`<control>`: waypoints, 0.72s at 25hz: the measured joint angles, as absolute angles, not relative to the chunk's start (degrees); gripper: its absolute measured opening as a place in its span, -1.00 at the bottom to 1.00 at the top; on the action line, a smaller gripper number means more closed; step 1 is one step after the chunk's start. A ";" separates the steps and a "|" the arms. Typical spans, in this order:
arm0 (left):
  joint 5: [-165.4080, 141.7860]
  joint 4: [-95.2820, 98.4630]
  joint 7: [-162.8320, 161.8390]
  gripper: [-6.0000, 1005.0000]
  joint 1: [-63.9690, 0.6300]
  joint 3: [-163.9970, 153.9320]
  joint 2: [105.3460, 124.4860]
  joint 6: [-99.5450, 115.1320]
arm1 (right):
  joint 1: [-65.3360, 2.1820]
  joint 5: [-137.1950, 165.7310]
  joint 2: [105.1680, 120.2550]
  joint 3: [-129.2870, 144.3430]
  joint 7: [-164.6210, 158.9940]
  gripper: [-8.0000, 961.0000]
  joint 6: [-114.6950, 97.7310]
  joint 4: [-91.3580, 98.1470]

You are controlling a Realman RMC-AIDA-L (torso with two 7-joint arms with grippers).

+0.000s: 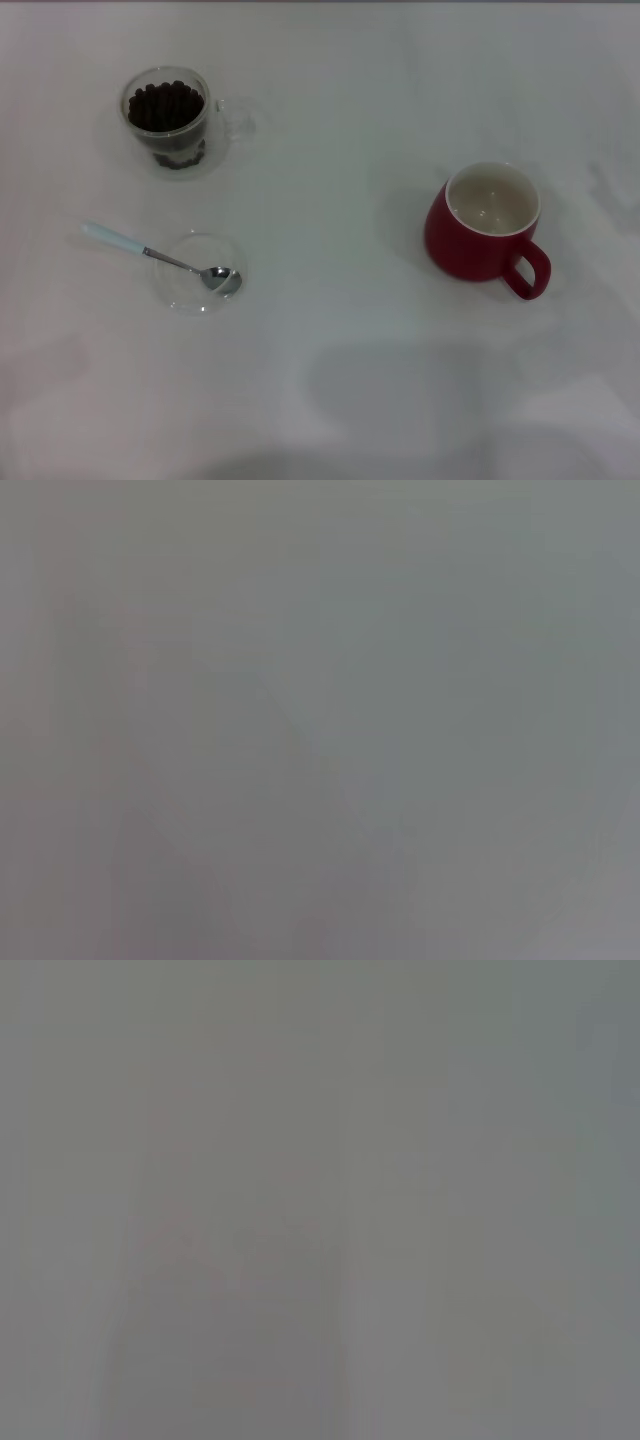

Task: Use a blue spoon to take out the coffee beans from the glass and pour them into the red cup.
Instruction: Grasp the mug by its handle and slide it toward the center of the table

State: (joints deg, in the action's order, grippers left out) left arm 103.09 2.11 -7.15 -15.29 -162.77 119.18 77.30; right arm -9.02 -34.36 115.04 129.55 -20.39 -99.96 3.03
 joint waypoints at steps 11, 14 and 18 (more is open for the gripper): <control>103.09 2.72 -7.21 0.78 -15.13 -162.77 119.18 77.52 | -8.96 -32.34 115.04 129.55 -20.46 0.82 -100.03 1.06; 103.09 2.72 -7.21 0.78 -15.21 -162.77 119.16 77.53 | -8.85 -29.65 114.96 129.54 -21.83 0.82 -100.44 -0.43; 103.08 2.72 -7.27 0.78 -15.45 -162.77 119.03 77.53 | -8.87 -23.32 114.82 129.55 -26.46 0.82 -103.05 -4.16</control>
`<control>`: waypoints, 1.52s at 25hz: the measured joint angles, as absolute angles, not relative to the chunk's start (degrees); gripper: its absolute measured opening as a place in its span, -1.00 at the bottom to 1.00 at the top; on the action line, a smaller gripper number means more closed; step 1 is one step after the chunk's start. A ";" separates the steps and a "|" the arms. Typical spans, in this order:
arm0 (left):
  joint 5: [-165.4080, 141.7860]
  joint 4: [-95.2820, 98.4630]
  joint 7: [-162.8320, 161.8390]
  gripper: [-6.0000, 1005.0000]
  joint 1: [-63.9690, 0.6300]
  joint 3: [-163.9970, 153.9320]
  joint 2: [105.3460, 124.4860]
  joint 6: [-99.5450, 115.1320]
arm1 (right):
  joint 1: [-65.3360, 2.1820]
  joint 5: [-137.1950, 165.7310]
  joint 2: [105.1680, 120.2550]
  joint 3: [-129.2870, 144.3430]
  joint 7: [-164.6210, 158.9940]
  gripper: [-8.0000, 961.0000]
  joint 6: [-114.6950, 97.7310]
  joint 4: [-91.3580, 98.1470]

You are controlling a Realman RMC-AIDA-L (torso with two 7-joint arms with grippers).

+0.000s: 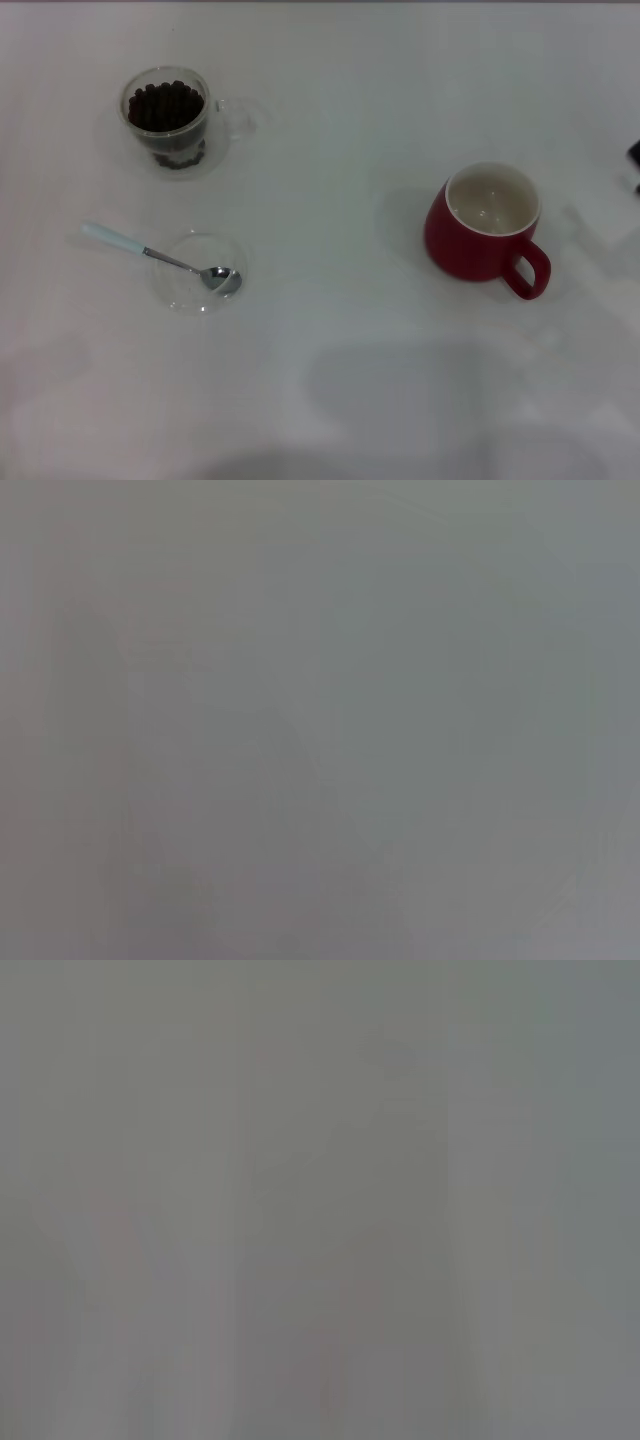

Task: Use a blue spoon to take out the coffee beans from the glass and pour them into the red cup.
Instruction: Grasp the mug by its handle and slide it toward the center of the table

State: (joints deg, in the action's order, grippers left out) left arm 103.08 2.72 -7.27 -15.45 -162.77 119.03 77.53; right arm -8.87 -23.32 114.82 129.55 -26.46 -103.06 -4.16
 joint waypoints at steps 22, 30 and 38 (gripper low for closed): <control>100.89 2.72 -7.30 0.78 -15.60 -162.77 119.01 77.34 | -9.09 -7.10 115.18 129.54 -28.24 0.81 -88.48 0.15; 100.89 2.73 -7.29 0.78 -15.67 -162.77 118.91 77.25 | -8.81 -7.03 115.22 129.54 -28.15 0.81 -86.58 0.06; 100.89 2.72 -7.29 0.78 -15.84 -162.77 118.91 77.20 | -8.61 -7.02 115.22 129.53 -28.05 0.81 -84.33 0.13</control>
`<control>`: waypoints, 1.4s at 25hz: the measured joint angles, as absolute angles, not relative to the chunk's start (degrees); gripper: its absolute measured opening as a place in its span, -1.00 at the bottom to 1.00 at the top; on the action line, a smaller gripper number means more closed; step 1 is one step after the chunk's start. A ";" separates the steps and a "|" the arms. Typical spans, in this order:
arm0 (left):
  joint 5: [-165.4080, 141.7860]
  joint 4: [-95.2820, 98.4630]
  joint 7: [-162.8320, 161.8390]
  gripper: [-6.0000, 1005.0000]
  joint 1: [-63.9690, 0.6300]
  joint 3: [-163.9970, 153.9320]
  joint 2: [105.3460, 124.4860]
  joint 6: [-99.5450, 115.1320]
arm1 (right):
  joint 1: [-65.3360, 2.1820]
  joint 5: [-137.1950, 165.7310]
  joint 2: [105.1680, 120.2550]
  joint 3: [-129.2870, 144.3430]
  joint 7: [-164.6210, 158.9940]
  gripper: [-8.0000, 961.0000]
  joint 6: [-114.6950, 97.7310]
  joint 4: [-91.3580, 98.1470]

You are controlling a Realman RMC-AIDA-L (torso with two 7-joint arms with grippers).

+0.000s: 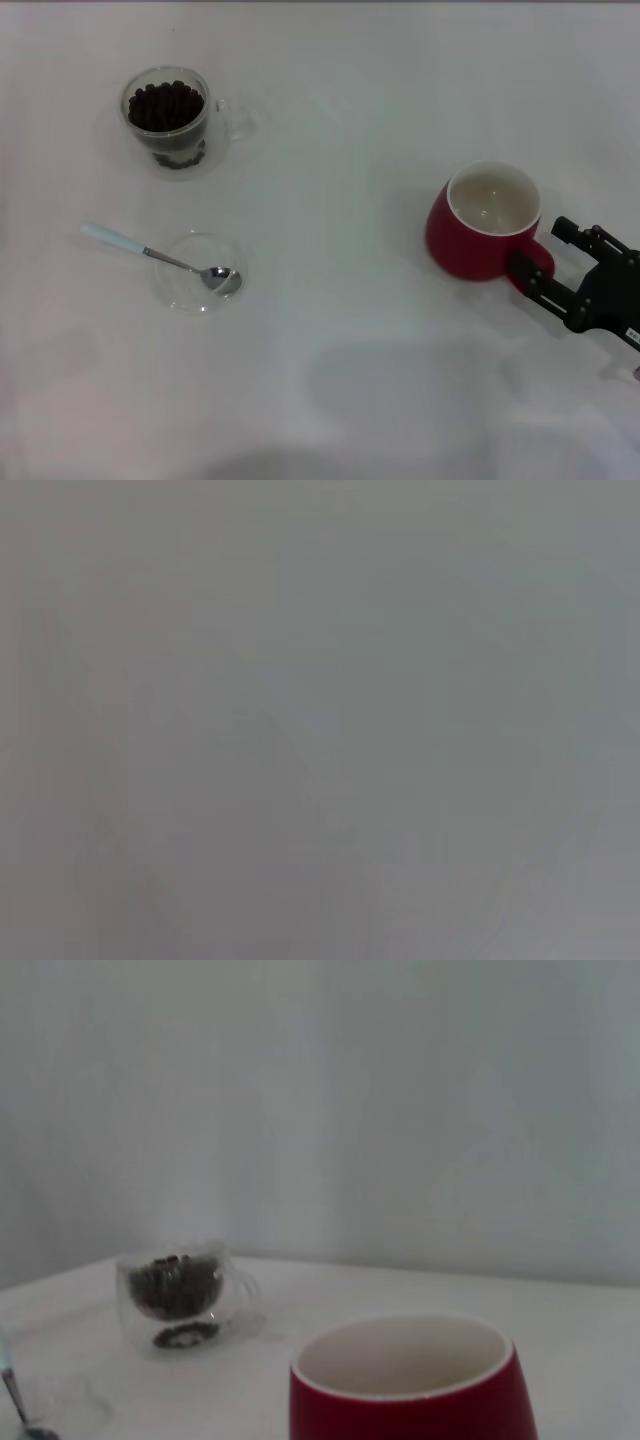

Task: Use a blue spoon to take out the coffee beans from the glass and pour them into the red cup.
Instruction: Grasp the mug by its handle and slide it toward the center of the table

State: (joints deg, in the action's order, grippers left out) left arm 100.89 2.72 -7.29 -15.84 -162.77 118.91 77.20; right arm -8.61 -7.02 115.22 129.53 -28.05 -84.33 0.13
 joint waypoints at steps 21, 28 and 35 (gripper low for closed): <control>100.90 2.83 -7.29 0.78 -16.36 -162.78 119.00 77.07 | -9.15 -5.70 114.96 129.55 -26.06 -0.08 -83.60 -0.33; 100.90 2.81 -7.29 0.78 -16.44 -162.77 119.00 77.08 | -9.82 -3.59 114.96 129.55 -26.03 -0.49 -83.74 0.18; 100.90 2.81 -7.29 0.78 -16.44 -162.77 119.00 77.05 | -10.87 0.29 114.95 129.55 -26.46 -0.54 -84.02 1.74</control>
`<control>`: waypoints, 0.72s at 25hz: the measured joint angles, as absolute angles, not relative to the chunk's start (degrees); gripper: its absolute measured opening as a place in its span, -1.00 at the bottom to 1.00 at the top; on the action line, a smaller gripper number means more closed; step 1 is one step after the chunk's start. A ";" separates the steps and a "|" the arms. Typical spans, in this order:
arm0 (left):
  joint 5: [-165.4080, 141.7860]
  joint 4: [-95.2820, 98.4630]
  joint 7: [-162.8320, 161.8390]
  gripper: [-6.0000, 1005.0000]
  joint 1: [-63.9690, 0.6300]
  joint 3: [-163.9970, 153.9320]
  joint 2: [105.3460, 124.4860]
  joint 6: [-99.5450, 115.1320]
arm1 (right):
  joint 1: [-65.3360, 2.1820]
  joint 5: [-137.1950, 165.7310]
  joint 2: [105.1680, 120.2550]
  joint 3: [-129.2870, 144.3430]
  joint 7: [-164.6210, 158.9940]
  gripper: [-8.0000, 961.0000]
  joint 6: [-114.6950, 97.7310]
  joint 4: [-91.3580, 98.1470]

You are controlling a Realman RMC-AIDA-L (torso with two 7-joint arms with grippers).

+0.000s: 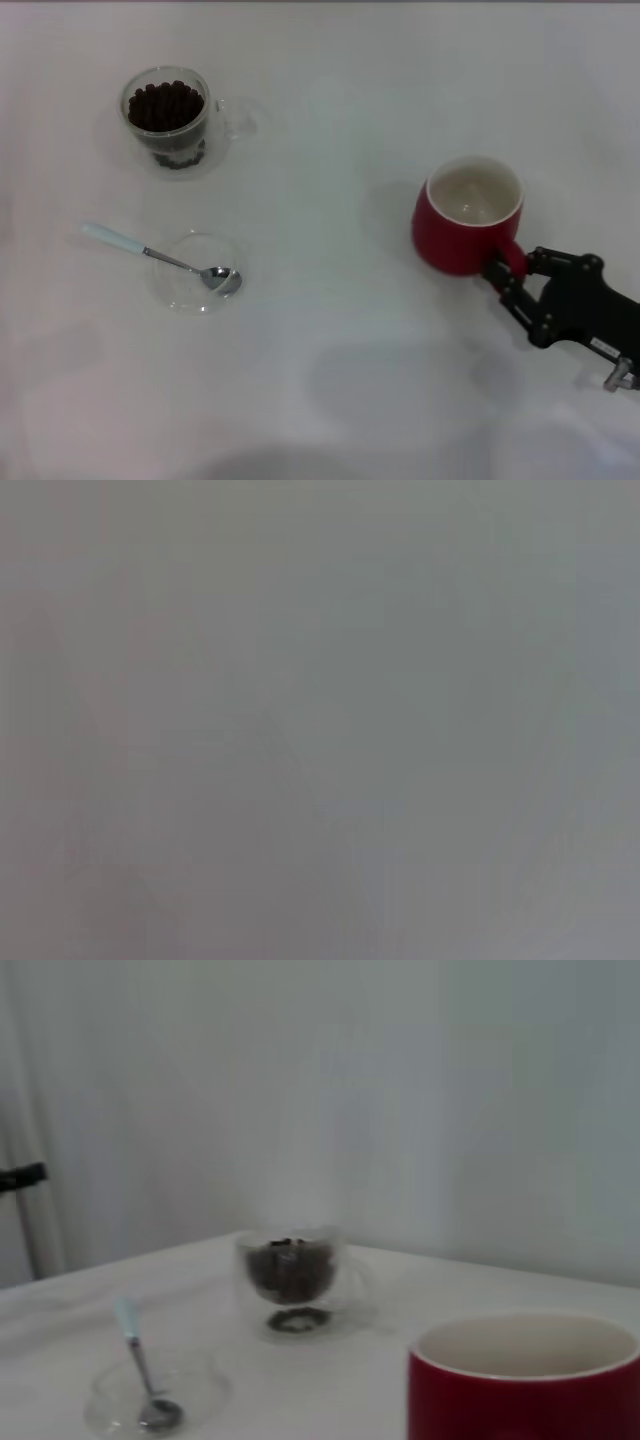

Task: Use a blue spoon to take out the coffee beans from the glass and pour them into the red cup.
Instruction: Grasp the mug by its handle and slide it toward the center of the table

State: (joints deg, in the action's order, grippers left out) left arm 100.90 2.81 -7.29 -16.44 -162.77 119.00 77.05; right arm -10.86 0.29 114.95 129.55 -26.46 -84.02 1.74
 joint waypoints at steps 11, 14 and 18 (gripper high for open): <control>100.90 2.81 -7.29 0.78 -16.41 -162.77 119.00 76.99 | -11.89 4.66 115.03 130.12 -27.37 -0.59 -84.96 3.74; 100.90 2.81 -7.29 0.78 -16.36 -162.77 119.00 76.99 | -11.81 4.73 115.07 130.91 -27.86 -0.61 -85.91 3.84; 100.90 2.81 -7.29 0.78 -16.22 -162.77 119.08 76.99 | -11.31 4.75 115.18 131.17 -29.01 -0.63 -86.84 4.21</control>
